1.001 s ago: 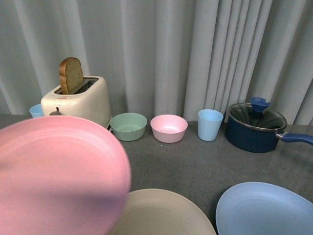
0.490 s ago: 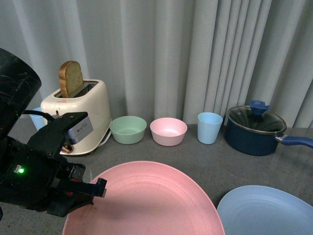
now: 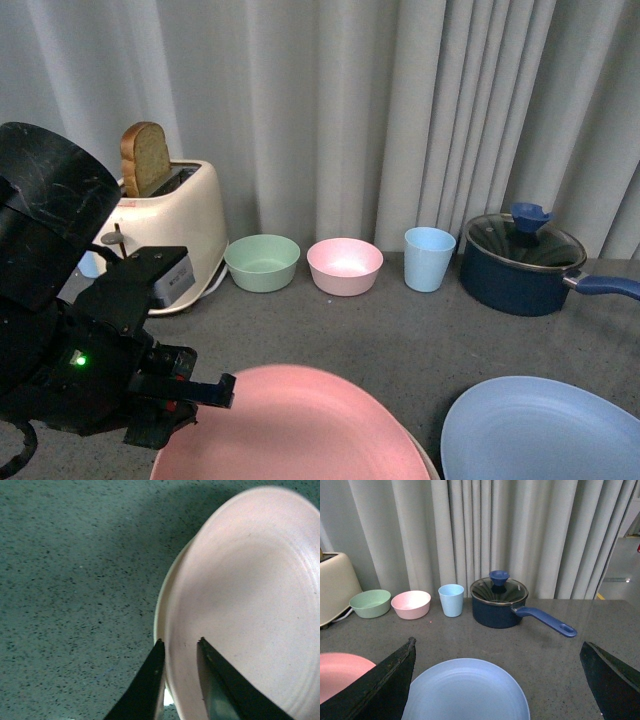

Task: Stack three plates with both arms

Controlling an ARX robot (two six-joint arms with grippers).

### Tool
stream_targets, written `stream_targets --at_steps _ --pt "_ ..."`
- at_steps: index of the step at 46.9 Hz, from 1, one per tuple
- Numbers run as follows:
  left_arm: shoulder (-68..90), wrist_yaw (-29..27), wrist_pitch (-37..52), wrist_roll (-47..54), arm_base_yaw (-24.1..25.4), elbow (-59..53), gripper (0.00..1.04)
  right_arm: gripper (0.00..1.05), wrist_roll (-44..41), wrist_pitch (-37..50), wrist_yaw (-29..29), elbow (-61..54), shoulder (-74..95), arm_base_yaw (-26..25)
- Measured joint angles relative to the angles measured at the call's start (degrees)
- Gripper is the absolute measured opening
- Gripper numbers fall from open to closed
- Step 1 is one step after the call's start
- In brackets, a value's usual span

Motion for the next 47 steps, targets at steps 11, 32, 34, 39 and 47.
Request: stream_targets --at_steps 11,32,34,39,47 --pt "-10.27 3.82 7.02 0.66 8.63 -6.71 0.67 0.97 0.00 0.00 0.00 0.00 0.00 0.00" --pt "-31.43 -6.21 46.88 -4.66 11.02 -31.12 0.78 0.97 0.00 0.00 0.00 0.00 0.00 0.00" --pt "-32.52 -9.38 51.36 -2.10 11.08 -33.22 0.71 0.97 0.00 0.00 0.00 0.00 0.00 0.00" --pt "-36.72 -7.63 53.83 0.68 13.25 -35.76 0.54 0.97 0.00 0.00 -0.02 0.00 0.00 0.00" --pt "-42.21 -6.99 52.30 2.25 14.51 -40.65 0.24 0.97 0.00 0.00 0.00 0.00 0.00 0.00"
